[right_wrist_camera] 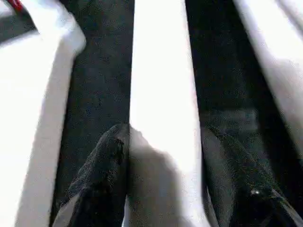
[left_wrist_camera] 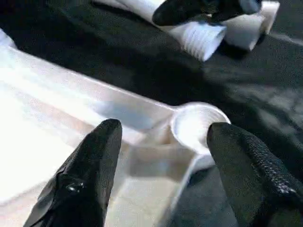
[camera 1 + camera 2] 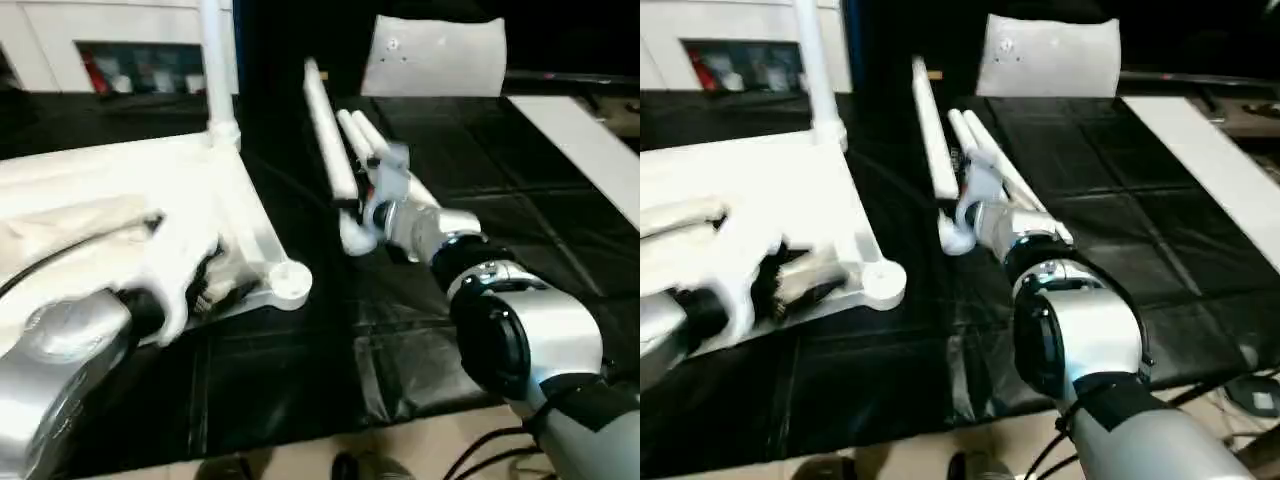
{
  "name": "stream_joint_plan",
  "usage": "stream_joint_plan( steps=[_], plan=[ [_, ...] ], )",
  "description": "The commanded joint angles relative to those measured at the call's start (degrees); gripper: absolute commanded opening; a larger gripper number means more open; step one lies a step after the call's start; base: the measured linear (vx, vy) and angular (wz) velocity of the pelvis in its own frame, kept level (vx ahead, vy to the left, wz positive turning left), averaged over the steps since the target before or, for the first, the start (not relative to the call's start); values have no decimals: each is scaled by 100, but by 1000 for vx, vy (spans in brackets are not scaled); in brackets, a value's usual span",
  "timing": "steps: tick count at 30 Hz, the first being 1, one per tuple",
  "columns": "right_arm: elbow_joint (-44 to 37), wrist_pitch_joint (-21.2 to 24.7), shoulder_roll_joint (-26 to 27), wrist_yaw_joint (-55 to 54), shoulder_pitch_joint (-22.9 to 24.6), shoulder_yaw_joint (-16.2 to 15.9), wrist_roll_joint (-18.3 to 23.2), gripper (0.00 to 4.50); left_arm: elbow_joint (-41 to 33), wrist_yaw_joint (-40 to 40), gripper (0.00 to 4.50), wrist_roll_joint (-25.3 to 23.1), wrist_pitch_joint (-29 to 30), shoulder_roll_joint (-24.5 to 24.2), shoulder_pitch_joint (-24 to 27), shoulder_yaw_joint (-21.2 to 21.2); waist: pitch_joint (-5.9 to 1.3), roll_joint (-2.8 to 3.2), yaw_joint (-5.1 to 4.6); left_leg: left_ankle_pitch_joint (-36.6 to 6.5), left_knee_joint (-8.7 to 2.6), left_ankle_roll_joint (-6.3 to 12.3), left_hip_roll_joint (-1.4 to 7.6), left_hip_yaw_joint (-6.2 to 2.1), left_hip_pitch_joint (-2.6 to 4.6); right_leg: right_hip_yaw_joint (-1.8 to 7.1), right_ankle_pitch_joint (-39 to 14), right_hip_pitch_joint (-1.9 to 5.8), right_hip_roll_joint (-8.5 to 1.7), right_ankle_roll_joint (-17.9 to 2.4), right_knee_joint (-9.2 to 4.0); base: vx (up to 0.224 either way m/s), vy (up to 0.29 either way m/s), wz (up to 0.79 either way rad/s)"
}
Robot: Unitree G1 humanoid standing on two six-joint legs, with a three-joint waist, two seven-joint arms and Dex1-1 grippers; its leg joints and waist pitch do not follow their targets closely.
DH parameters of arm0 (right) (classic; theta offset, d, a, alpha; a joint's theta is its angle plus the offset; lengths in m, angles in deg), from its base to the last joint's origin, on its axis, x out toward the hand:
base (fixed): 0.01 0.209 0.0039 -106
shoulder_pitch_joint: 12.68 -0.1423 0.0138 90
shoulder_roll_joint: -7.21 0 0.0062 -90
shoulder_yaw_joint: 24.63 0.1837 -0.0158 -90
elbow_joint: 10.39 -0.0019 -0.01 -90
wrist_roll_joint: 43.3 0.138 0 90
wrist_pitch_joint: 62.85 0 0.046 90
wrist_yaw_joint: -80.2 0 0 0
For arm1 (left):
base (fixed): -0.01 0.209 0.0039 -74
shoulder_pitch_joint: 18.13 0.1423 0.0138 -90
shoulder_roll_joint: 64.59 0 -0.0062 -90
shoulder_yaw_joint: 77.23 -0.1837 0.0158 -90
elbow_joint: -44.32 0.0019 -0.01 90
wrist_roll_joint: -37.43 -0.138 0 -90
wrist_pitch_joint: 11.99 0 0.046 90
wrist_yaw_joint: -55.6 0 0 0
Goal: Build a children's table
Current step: Pick table leg
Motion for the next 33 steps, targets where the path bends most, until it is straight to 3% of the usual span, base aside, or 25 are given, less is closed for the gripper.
stream_joint_plan(
  steps=[1, 2, 3, 5, 6, 7, 8, 9, 10, 11, 12, 13, 14, 15, 17, 18, 19, 21, 26, 27, 29, 30, 33],
  plan=[
    [-504, 10, -64, 473, 101, 310, 404, 189, 518, 248, 342, -52, -163, 274, -371, 28, -510, 455, 6, -1546, -392, -328, 128, -55, 129, 225, -901, 339, -336, -1208, -317, 0, 0, 0],
    [-598, 26, -66, 589, 139, 335, 460, 189, 609, 284, 342, -47, -186, 341, -448, 45, -508, 335, -14, -1627, -401, -226, 107, -15, 126, 215, -954, 362, -298, -1167, -398, 0, 0, 0],
    [-786, 52, -71, 856, 225, 378, 569, 189, 796, 362, 342, -36, -246, 479, -606, 76, -522, 301, 26, -1644, -381, -164, 112, -33, 120, 222, -1101, 381, -327, -1164, -389, 0, 0, 0],
    [-1138, 92, -75, 1233, 418, 356, 679, 189, 989, 477, 341, 67, -250, 722, -814, 208, -545, 314, 51, -1344, -378, -117, 133, -58, 60, 230, -1184, 423, -394, -1228, -362, 0, 0, 0],
    [-1738, 132, -78, 1715, 807, 288, 843, 189, 1252, 567, 340, 279, -277, 1057, -1103, 421, -534, 432, 72, -1234, -349, -80, 104, -23, 62, 238, -1144, 410, -366, -1183, -414, 0, 0, 0],
    [-2171, 205, -76, 2008, 1082, 240, 988, 189, 1392, 589, 340, 384, -318, 1211, -1239, 500, -572, 455, 98, -1138, -334, -36, 137, -22, 103, 232, -892, 384, -360, -1234, -416, 0, 0, 0],
    [-2855, 414, -79, 2370, 1494, 202, 1278, 189, 1558, 609, 340, 498, -367, 1377, -1401, 559, -576, 417, 98, -1055, -344, 18, 118, -21, 72, 217, -769, 432, -340, -1233, -418, 0, 0, 0],
    [-2956, 449, -79, 2419, 1552, 198, 1324, 189, 1581, 612, 340, 512, -373, 1398, -1423, 566, -604, 394, 127, -903, -356, 103, 130, -43, 55, 206, -582, 470, -347, -1236, -390, 0, 0, 0],
    [-3626, 711, -92, 2735, 1936, 156, 1649, 189, 1736, 633, 340, 641, -398, 1566, -1578, 643, -621, 397, 122, -850, -351, 111, 145, -59, 49, 198, -528, 471, -362, -1281, -358, 0, 0, 0],
    [-3626, 711, -92, 2735, 1936, 156, 1649, 189, 1736, 633, 340, 641, -398, 1566, -1578, 643, -613, 395, 138, -839, -347, 170, 119, -43, 46, 196, -610, 478, -351, -1262, -402, 0, 0, 0],
    [-4354, 1118, -150, 3003, 2367, 132, 2036, 189, 1949, 710, 340, 890, -410, 1862, -1809, 858, -616, 401, 126, -847, -347, 177, 113, -44, 40, 186, -780, 483, -352, -1258, -422, 0, 0, 0],
    [-4354, 1118, -150, 3003, 2367, 132, 2036, 189, 1949, 710, 340, 890, -410, 1862, -1809, 858, -627, 411, 158, -850, -336, 182, 133, -47, 62, 192, -873, 465, -368, -1236, -436, 0, 0, 0],
    [-5095, 1549, -248, 3366, 2815, 45, 2411, 189, 2165, 763, 340, 1217, -354, 2146, -2060, 1101, -603, 415, 129, -839, -349, 184, 115, -52, 28, 182, -933, 482, -349, -1223, -442, 0, 0, 0],
    [-5353, 1705, -280, 3461, 2969, 11, 2537, 189, 2242, 781, 340, 1362, -320, 2259, -2156, 1210, -624, 410, 171, -885, -330, 201, 125, -41, 74, 185, -1022, 460, -352, -1145, -469, 0, 0, 0],
    [-5703, 1935, -306, 3558, 3179, -8, 2755, 189, 2323, 780, 340, 1538, -293, 2401, -2275, 1333, -605, 385, 181, -870, -345, 236, 99, -43, 35, 163, -1277, 481, -350, -1057, -519, 0, 0, 0],
    [-6273, 2272, -334, 3673, 3517, -41, 3109, 189, 2436, 743, 340, 1883, -216, 2596, -2467, 1493, -592, 352, 155, -920, -346, 223, 94, -42, 22, 155, -1555, 477, -358, -981, -543, 0, 0, 0],
    [-6525, 2447, -341, 3737, 3665, -62, 3306, 189, 2488, 777, 340, 2019, -184, 2687, -2541, 1561, -599, 402, 229, -931, -325, 240, 96, -23, 91, 161, -1778, 426, -357, -869, -596, 0, 0, 0],
    [-6831, 2674, -343, 3820, 3836, -117, 3555, 188, 2559, 789, 340, 2242, -157, 2815, -2646, 1650, -591, 370, 222, -978, -356, 237, 114, -46, 65, 122, -1967, 440, -361, -825, -608, 0, 0, 0],
    [-7306, 2961, -345, 3906, 4148, -339, 3770, 188, 2477, 653, 340, 2901, -34, 3050, -2782, 1828, -571, 396, 241, -1200, -386, 128, 144, -74, 117, 88, -2452, 393, -390, -665, -676, 0, 0, 0],
    [-7393, 3029, -344, 3909, 4197, -370, 3809, 188, 2426, 603, 340, 2945, 64, 3026, -2779, 1780, -580, 391, 235, -1158, -403, 111, 145, -92, 93, 78, -2389, 427, -393, -635, -666, 0, 0, 0],
    [-7420, 3065, -345, 3906, 4209, -372, 3835, 188, 2402, 561, 340, 2913, 72, 3001, -2771, 1719, -585, 399, 241, -1128, -415, 104, 162, -104, 108, 82, -2231, 405, -389, -634, -663, 0, 0, 0],
    [-7470, 3104, -357, 3895, 4235, -394, 3874, 188, 2371, 515, 340, 2918, 99, 2974, -2746, 1657, -587, 382, 230, -1097, -425, 95, 158, -109, 86, 82, -2137, 432, -392, -642, -652, 0, 0, 0],
    [-7691, 3304, -419, 3920, 4340, -511, 4066, 188, 2342, 486, 340, 2926, 167, 2920, -2641, 1503, -592, 425, 249, -1026, -424, 89, 165, -113, 89, 99, -1934, 432, -405, -704, -620, 0, 0, 0]
  ],
)
